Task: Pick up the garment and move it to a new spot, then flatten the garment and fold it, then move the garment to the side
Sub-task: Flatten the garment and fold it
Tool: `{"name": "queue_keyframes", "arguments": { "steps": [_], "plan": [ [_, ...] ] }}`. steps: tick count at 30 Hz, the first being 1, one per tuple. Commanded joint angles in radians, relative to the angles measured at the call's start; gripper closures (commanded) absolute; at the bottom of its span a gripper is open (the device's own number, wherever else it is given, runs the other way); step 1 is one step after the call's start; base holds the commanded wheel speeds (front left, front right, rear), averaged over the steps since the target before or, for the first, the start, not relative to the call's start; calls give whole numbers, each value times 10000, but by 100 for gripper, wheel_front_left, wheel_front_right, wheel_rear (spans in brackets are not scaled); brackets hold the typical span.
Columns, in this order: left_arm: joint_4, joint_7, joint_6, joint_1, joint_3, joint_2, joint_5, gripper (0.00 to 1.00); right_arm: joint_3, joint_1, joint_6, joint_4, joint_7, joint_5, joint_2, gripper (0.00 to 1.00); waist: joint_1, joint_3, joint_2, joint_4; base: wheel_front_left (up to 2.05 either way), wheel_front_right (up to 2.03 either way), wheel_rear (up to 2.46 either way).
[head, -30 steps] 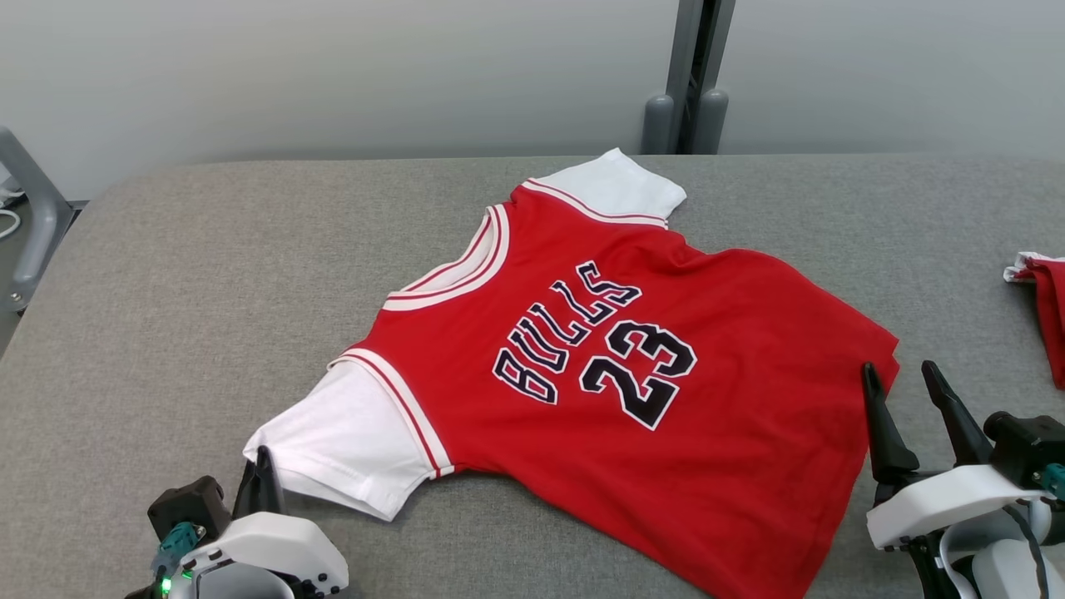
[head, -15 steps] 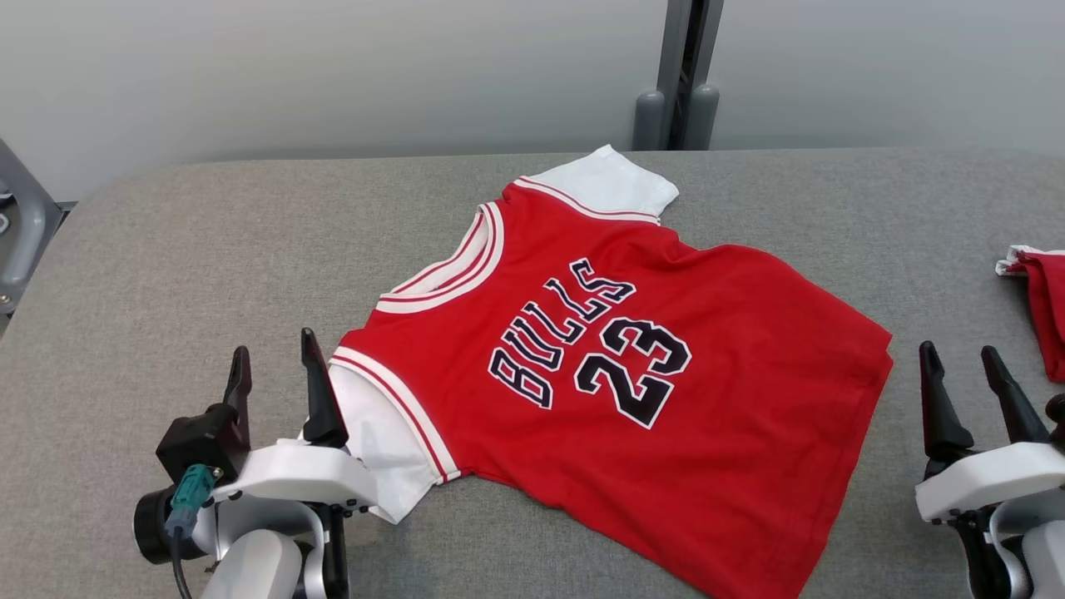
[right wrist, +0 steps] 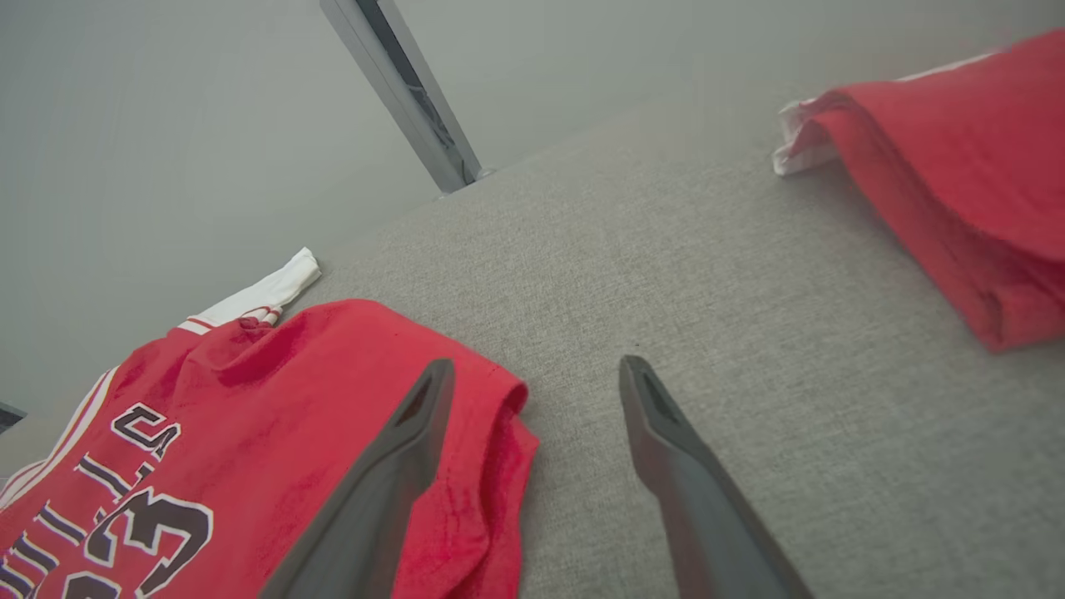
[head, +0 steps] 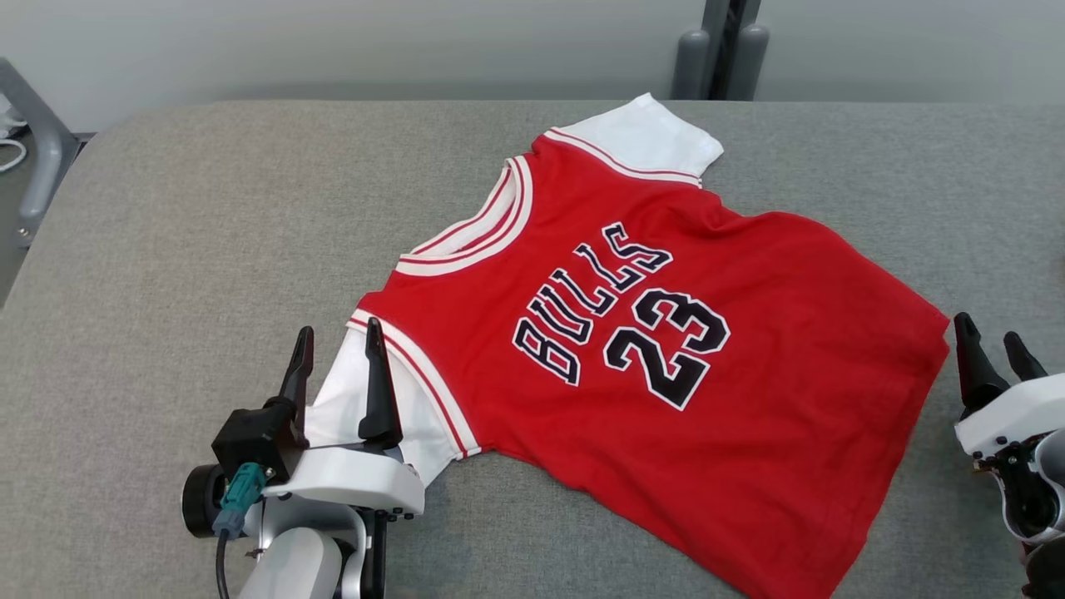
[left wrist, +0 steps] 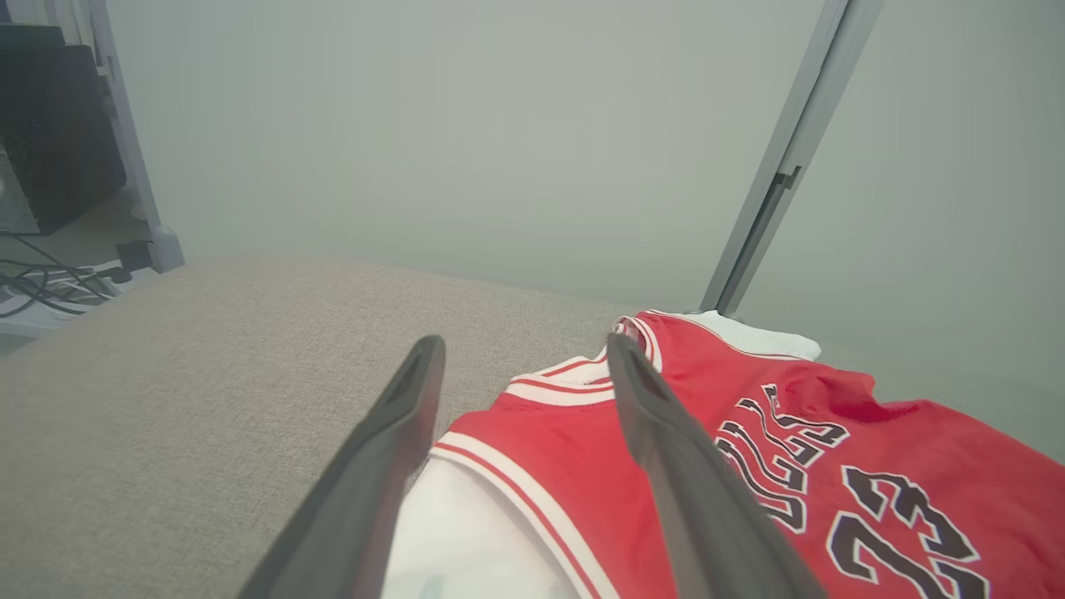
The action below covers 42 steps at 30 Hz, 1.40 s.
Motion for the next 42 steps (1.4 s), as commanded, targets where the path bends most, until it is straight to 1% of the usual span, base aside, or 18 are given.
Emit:
{"name": "queue_keyframes", "arguments": {
  "steps": [1,7,9,10,11,13,17,21,25,30,34,38,39,40,42],
  "plan": [
    [15,-32,-32,-131,28,43,56,0,119,-109,-1,51,105,179,-112,0,0,167,0,161,0,0,0],
    [10,-33,-144,-236,46,-6,134,0,1003,-552,-1,470,672,1388,-576,0,0,472,0,396,0,0,0],
    [-8,-33,-163,-236,35,-13,145,0,1344,-686,-1,627,807,1561,-745,0,0,554,0,434,0,0,0],
    [-17,-33,-168,-256,28,-14,149,0,1540,-774,-1,696,762,1523,-867,89,0,592,0,449,0,0,0],
    [-39,-33,-161,-283,2,-17,114,0,1751,-872,-1,755,728,1510,-943,100,0,625,0,461,0,0,0],
    [-70,-33,-109,-322,-57,-18,11,0,2133,-1061,-1,733,622,1584,-1035,100,0,673,0,482,0,0,0],
    [-111,-34,-6,-451,-178,-18,-139,0,2879,-1493,-2,818,109,1201,-1660,100,0,745,0,513,0,0,0],
    [-145,-34,59,-485,-311,-14,-282,0,3464,-2074,-2,1014,-240,922,-2149,100,0,808,0,563,0,0,0],
    [-204,-34,102,-606,-454,-18,-425,0,4153,-2757,-4,1277,-387,359,-2911,100,0,930,0,675,0,0,0],
    [-231,-34,139,-752,-648,-19,-570,0,4764,-3910,-4,1736,-647,-390,-3839,100,0,1176,0,912,0,0,0],
    [-262,-34,180,-889,-778,-18,-637,0,5135,-4786,-2,2203,-970,-967,-4144,100,0,1376,0,1130,0,0,0],
    [-268,-34,236,-908,-871,-18,-699,0,5404,-5169,-4,2689,-1074,-1253,-4164,100,0,1455,0,1228,0,0,0],
    [-271,-34,248,-921,-887,-18,-703,0,5459,-5285,-4,2845,-1116,-1294,-4091,84,0,1471,0,1241,0,0,0],
    [-274,-34,264,-928,-891,-18,-698,0,5436,-5369,-4,3000,-1139,-1219,-3985,0,0,1478,0,1238,0,0,0],
    [-265,-34,301,-912,-854,-16,-695,0,5476,-5395,-2,3278,-1210,-1129,-3761,0,0,1451,0,1175,0,0,0]
  ]
}}
